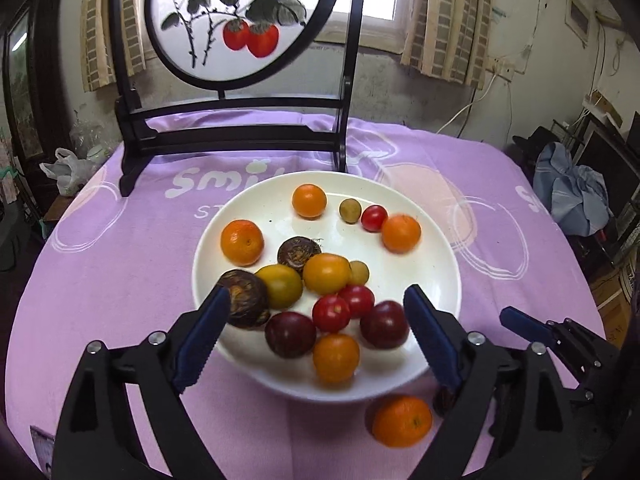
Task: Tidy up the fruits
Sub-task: 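Carry both fruits to the white plate and open both tools, then move both tools back toward the last tangerine and brown fruit, then grasp the dark brown fruit with the right tool while the left tool grasps the tangerine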
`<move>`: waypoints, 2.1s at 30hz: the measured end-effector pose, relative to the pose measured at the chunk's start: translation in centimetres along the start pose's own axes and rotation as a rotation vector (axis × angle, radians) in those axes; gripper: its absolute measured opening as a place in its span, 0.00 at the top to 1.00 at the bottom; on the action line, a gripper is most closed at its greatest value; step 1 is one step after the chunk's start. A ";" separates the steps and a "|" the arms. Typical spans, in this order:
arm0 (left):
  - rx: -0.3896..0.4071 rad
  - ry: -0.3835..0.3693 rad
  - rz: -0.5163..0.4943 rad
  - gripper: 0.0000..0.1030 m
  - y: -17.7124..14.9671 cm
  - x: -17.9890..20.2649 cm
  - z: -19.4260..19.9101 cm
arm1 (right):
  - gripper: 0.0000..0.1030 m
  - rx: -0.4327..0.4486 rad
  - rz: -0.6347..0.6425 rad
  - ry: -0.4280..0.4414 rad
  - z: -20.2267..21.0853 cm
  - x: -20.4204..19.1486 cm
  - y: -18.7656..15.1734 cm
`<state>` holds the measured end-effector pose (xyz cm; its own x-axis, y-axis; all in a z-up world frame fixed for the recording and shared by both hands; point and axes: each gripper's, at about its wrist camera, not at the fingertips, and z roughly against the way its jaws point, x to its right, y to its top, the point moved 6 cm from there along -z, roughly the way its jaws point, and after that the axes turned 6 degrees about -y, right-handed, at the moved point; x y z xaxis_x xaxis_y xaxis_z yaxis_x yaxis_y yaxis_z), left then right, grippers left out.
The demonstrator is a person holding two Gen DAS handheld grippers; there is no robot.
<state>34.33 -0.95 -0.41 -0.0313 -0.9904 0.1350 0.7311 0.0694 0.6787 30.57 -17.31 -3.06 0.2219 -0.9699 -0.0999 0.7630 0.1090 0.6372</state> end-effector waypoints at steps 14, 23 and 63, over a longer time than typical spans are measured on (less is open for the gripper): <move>-0.082 0.021 -0.008 0.12 -12.8 -0.7 5.1 | 0.39 -0.035 0.031 -0.002 4.1 0.3 -7.8; -0.075 0.016 0.011 0.12 -14.8 -1.7 5.3 | 0.39 -0.074 0.047 -0.028 3.7 -0.5 -10.3; -0.139 -0.013 -0.050 0.10 -15.7 -0.5 3.4 | 0.59 -0.123 0.074 -0.102 3.4 -0.7 -11.1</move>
<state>20.52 -1.11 -8.71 -0.0785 -0.9904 0.1138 0.8154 0.0018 0.5788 19.89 -18.59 -7.41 0.2217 -0.9748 0.0261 0.8170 0.2003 0.5408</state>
